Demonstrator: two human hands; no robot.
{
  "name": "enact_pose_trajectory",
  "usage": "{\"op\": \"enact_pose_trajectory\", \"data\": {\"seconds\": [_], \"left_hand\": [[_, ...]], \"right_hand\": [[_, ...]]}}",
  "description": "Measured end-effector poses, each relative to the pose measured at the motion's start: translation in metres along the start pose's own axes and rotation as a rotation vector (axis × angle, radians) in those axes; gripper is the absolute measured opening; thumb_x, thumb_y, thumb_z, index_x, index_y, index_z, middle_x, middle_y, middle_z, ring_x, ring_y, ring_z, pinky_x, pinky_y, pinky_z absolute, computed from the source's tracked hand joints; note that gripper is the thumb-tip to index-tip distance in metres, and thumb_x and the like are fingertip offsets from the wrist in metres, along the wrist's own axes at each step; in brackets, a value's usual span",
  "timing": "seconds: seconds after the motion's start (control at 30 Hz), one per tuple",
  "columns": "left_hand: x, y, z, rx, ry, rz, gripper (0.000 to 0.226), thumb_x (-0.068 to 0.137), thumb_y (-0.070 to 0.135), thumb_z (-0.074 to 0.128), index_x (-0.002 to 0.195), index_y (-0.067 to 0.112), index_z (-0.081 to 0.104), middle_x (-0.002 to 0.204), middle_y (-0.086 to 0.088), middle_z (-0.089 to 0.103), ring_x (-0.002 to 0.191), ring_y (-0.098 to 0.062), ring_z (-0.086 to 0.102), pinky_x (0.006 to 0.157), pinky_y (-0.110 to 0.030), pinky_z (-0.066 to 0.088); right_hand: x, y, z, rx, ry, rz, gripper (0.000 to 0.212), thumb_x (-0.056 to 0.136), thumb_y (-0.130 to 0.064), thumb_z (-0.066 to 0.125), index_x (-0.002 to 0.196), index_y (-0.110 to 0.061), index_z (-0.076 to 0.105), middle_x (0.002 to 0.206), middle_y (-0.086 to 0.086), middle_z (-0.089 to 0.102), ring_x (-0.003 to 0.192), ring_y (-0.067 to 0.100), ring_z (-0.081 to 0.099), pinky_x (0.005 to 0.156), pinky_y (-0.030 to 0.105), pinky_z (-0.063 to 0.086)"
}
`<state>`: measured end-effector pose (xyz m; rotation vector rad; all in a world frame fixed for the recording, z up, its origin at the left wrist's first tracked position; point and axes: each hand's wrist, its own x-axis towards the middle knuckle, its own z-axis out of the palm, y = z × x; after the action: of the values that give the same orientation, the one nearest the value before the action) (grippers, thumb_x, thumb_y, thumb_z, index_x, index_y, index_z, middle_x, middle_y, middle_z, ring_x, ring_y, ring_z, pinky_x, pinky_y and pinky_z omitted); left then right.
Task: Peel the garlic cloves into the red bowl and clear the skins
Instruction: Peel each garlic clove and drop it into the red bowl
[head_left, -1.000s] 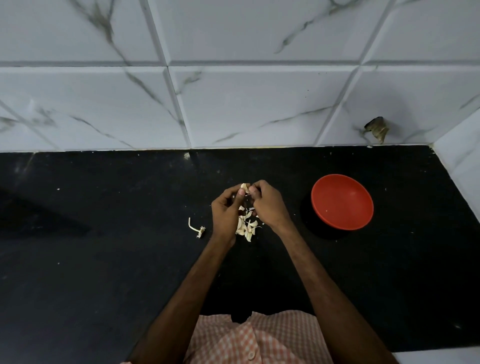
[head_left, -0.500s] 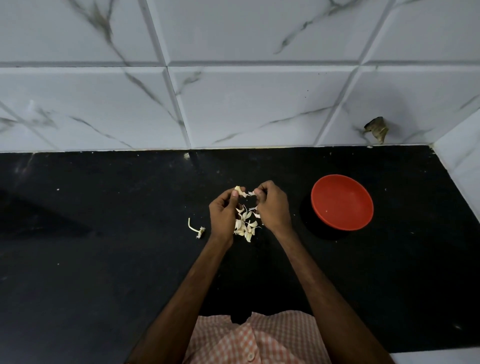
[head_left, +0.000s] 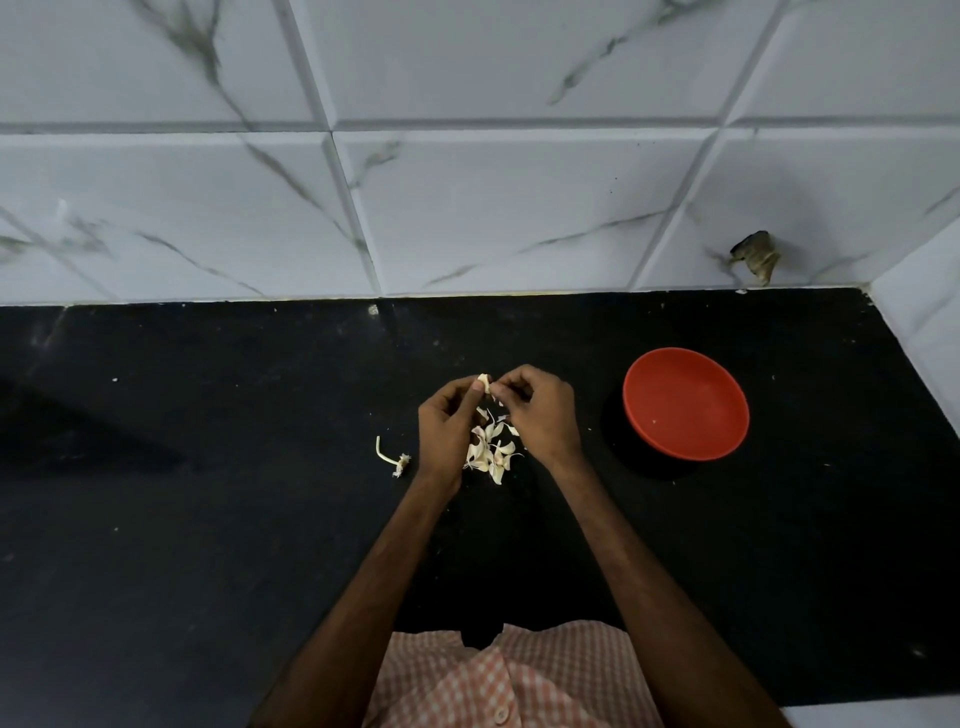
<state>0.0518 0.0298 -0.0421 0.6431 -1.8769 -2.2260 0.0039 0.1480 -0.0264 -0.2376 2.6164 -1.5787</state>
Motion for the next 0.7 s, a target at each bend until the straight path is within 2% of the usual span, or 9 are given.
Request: {"op": "enact_pose_trajectory", "data": {"seconds": [0.13,0.2,0.27,0.37,0.43,0.5,0.53,0.6,0.7], "left_hand": [[0.001,0.0,-0.001,0.045,0.001,0.032,0.018,0.099,0.013,0.062,0.11,0.004,0.073,0.094,-0.007,0.074,0.08,-0.01,0.066,0.071,-0.022,0.055],[0.002,0.0,-0.001,0.038,0.003,0.019,0.018,0.099,0.013,0.062,0.11,0.003,0.072,0.094,-0.009,0.074,0.079,-0.01,0.065,0.07,-0.023,0.054],[0.001,-0.001,0.001,-0.027,0.003,-0.048,0.019,0.1,0.013,0.061,0.108,0.001,0.072,0.089,-0.01,0.073,0.077,-0.012,0.066,0.067,-0.025,0.055],[0.0,0.002,0.006,-0.227,0.008,-0.23,0.018,0.101,0.013,0.056,0.098,0.003,0.071,0.071,-0.003,0.069,0.063,-0.009,0.066,0.053,-0.022,0.051],[-0.001,0.004,0.008,-0.344,0.011,-0.326,0.019,0.101,0.011,0.054,0.096,0.005,0.071,0.072,-0.005,0.069,0.063,-0.012,0.067,0.052,-0.024,0.052],[-0.001,0.006,0.006,-0.341,0.001,-0.344,0.021,0.101,0.009,0.053,0.094,0.006,0.073,0.077,-0.01,0.071,0.07,-0.018,0.067,0.059,-0.028,0.055],[-0.001,0.004,0.004,-0.284,-0.004,-0.317,0.022,0.101,0.009,0.053,0.093,0.006,0.073,0.081,-0.014,0.071,0.075,-0.023,0.068,0.065,-0.033,0.057],[0.001,0.002,0.002,-0.104,0.007,-0.201,0.019,0.101,0.01,0.056,0.095,0.005,0.074,0.092,-0.021,0.071,0.088,-0.03,0.068,0.08,-0.043,0.058],[0.001,0.001,0.007,0.101,0.075,-0.045,0.015,0.1,0.012,0.06,0.097,0.004,0.073,0.091,-0.013,0.073,0.088,-0.023,0.068,0.085,-0.041,0.055]], "right_hand": [[0.0,0.002,0.0,-0.009,-0.021,0.007,0.009,0.089,-0.017,0.076,0.091,-0.008,0.074,0.082,-0.004,0.072,0.077,0.004,0.068,0.07,0.013,0.051],[0.001,0.003,0.0,-0.004,-0.037,0.01,0.008,0.089,-0.017,0.076,0.09,-0.009,0.073,0.08,-0.007,0.071,0.076,0.001,0.067,0.067,0.012,0.051],[0.001,0.003,0.002,0.002,-0.024,0.017,0.007,0.089,-0.015,0.075,0.088,-0.01,0.071,0.077,-0.012,0.067,0.073,-0.003,0.065,0.066,0.014,0.052],[-0.003,0.001,0.011,0.076,0.028,0.056,0.006,0.092,-0.013,0.071,0.089,-0.008,0.07,0.081,-0.008,0.068,0.077,0.003,0.067,0.071,0.023,0.057],[-0.005,0.001,0.016,0.137,0.042,0.109,0.008,0.093,-0.013,0.069,0.093,-0.006,0.071,0.084,-0.004,0.07,0.079,0.008,0.068,0.075,0.03,0.058],[-0.007,0.001,0.017,0.132,0.031,0.132,0.008,0.094,-0.014,0.068,0.093,-0.006,0.071,0.085,-0.003,0.07,0.08,0.01,0.068,0.077,0.035,0.058],[-0.008,0.001,0.015,0.077,0.024,0.121,0.008,0.094,-0.016,0.068,0.092,-0.008,0.07,0.086,-0.004,0.07,0.082,0.011,0.067,0.076,0.038,0.057],[-0.009,0.0,0.011,-0.199,0.04,0.03,0.011,0.096,-0.025,0.066,0.092,-0.014,0.067,0.091,-0.006,0.068,0.088,0.011,0.063,0.072,0.041,0.054],[-0.012,-0.006,0.011,-0.549,0.093,-0.118,0.012,0.098,-0.028,0.06,0.096,-0.016,0.061,0.096,-0.002,0.064,0.095,0.017,0.059,0.064,0.039,0.05]]}}
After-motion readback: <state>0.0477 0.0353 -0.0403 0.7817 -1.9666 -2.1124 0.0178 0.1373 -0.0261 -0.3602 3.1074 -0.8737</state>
